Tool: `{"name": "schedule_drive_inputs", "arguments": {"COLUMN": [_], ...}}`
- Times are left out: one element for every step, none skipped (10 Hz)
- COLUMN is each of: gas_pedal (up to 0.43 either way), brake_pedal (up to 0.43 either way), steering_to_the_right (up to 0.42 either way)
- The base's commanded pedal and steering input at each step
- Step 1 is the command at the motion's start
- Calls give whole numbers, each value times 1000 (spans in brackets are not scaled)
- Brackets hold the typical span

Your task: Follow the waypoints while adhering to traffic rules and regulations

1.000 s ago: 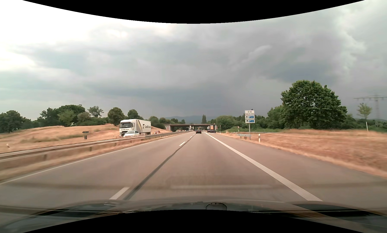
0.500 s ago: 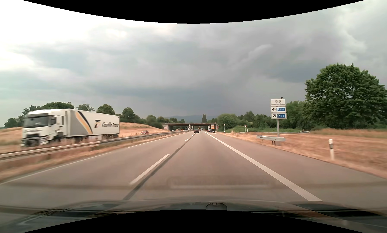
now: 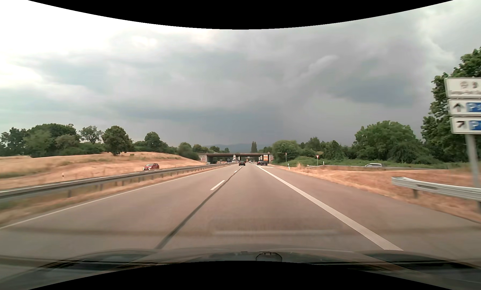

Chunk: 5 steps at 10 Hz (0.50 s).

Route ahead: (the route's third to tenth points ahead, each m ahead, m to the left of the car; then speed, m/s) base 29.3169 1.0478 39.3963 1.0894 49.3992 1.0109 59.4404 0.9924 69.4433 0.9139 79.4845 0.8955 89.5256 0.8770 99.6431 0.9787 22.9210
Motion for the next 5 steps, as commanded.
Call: {"name": "schedule_drive_inputs", "arguments": {"gas_pedal": [47,118,118,118,118], "brake_pedal": [0,0,0,0,0], "steering_to_the_right": [-1,-1,-1,-1,-1]}}
